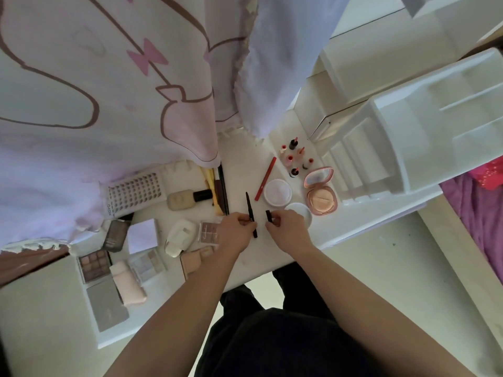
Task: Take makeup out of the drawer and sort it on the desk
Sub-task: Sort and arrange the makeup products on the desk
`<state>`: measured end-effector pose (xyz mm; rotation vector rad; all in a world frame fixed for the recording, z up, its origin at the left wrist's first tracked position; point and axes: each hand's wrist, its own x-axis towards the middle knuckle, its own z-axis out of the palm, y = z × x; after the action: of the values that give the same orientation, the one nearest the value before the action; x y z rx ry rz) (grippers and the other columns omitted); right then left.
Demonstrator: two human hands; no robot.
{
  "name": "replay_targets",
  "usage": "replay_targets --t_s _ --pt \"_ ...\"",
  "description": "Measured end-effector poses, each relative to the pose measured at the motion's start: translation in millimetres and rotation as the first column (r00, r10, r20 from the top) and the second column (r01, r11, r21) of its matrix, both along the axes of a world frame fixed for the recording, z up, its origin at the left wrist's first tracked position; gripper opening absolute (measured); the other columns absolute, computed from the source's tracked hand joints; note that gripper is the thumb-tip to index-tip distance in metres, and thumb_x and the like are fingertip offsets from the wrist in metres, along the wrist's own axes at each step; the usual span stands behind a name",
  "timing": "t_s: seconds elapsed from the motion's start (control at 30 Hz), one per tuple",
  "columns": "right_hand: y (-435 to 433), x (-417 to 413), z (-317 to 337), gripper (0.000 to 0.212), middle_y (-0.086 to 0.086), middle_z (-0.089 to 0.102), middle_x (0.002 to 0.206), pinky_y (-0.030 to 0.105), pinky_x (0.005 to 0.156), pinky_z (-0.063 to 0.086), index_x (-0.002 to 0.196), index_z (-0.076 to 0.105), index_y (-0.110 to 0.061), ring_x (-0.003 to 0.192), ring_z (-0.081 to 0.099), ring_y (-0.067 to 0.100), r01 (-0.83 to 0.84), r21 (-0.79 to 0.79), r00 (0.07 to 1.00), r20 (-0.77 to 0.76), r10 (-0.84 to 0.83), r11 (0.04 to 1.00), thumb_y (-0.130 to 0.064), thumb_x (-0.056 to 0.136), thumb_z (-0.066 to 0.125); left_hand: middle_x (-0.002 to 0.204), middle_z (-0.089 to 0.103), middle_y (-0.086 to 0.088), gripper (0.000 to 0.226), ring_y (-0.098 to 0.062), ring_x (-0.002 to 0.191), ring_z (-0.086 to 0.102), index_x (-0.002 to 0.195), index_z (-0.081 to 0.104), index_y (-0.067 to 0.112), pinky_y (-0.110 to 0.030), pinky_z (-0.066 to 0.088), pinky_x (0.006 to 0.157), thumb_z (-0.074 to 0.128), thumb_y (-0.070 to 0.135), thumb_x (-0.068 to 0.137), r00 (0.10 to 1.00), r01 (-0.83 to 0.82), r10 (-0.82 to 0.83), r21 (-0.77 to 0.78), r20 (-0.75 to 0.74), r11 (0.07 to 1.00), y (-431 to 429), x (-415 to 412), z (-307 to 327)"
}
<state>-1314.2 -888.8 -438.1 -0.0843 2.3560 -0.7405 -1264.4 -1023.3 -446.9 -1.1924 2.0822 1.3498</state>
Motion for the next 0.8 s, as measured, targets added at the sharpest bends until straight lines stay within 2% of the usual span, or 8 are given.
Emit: replay_targets --t_s 0.07,0.13,0.23,0.4,0.5,0.57,0.63,0.8 --pt "-5 -2 -2 0.014 0.009 0.069 0.081 0.033 0.071 0.042 0.082 0.069 -0.007 0.082 0.063 0.028 -0.023 0.011 0.999 -0.038 0.024 1.000 -0.018 0.087 0.063 0.100 0.073 -0.004 0.034 -0.022 0.092 0.070 0.111 0.069 0.013 -0.042 0.055 0.088 0.078 0.027 0.081 1.000 0.008 -0.008 -0.016 -0.006 1.000 1 -2 -2" --pt "-7 -5 -4 0.015 0.010 0.070 0.082 0.035 0.073 0.045 0.082 0.068 -0.006 0.083 0.063 0.029 -0.039 0.016 0.997 -0.059 0.040 0.999 -0.019 0.089 0.062 0.100 0.074 -0.005 0.035 -0.023 0.092 0.070 0.110 0.069 0.012 -0.042 0.056 0.088 0.078 0.029 0.081 1.000 0.006 -0.006 -0.020 -0.008 1.000 0 -5 -4" --pt "-8 -7 -3 0.016 0.012 0.073 0.092 0.037 0.082 0.048 0.093 0.071 -0.004 0.091 0.065 0.030 -0.051 0.028 0.996 -0.068 0.053 0.998 -0.018 0.091 0.062 0.096 0.074 -0.006 0.033 -0.023 0.091 0.071 0.108 0.070 0.011 -0.043 0.056 0.088 0.078 0.028 0.081 1.000 -0.002 0.002 -0.013 -0.023 1.000 0 -8 -5" --pt "-3 -8 -4 0.027 0.010 0.074 0.107 0.027 0.090 0.043 0.112 0.072 -0.005 0.103 0.066 0.026 0.029 0.005 0.998 -0.056 -0.028 1.000 -0.022 0.093 0.064 0.085 0.074 -0.003 0.026 -0.018 0.083 0.071 0.103 0.070 0.011 -0.041 0.056 0.087 0.074 0.030 0.085 0.999 -0.002 0.001 -0.007 -0.042 1.000 2 -9 -2" --pt "1 -11 -1 0.026 0.006 0.075 0.103 0.024 0.088 0.042 0.110 0.075 -0.011 0.101 0.067 0.024 0.029 0.055 0.993 -0.119 -0.023 0.998 -0.026 0.093 0.063 0.091 0.069 0.002 0.030 -0.015 0.084 0.066 0.113 0.067 0.011 -0.029 0.052 0.082 0.066 0.032 0.092 0.993 0.085 -0.094 -0.121 -0.068 0.989 -2 -6 2" --pt "1 -17 4 0.024 0.002 0.076 0.100 0.032 0.090 0.050 0.106 0.076 -0.017 0.097 0.068 0.023 0.047 0.062 0.988 -0.150 -0.037 0.997 -0.030 0.091 0.062 0.087 0.063 0.005 0.027 -0.011 0.081 0.059 0.118 0.063 0.014 -0.023 0.044 0.074 0.061 0.029 0.095 0.984 0.135 -0.156 -0.210 -0.088 0.968 -8 -3 7" --pt "-4 -24 12 0.024 0.001 0.075 0.100 0.036 0.088 0.053 0.107 0.074 -0.021 0.096 0.068 0.023 0.060 0.047 0.988 -0.145 -0.053 0.997 -0.032 0.090 0.060 0.090 0.061 0.004 0.027 -0.012 0.080 0.058 0.121 0.060 0.018 -0.027 0.045 0.071 0.058 0.028 0.096 0.981 0.130 -0.165 -0.282 -0.101 0.950 -18 2 12" --pt "-39 -38 25 0.021 0.007 0.072 0.097 0.023 0.078 0.044 0.105 0.073 -0.010 0.097 0.065 0.024 -0.048 -0.035 0.982 -0.187 0.041 0.998 -0.019 0.093 0.058 0.118 0.054 -0.001 0.037 -0.027 0.092 0.061 0.132 0.053 0.026 -0.042 0.054 0.073 0.052 0.029 0.096 0.972 0.193 -0.232 -0.459 -0.028 0.867 -49 17 13"
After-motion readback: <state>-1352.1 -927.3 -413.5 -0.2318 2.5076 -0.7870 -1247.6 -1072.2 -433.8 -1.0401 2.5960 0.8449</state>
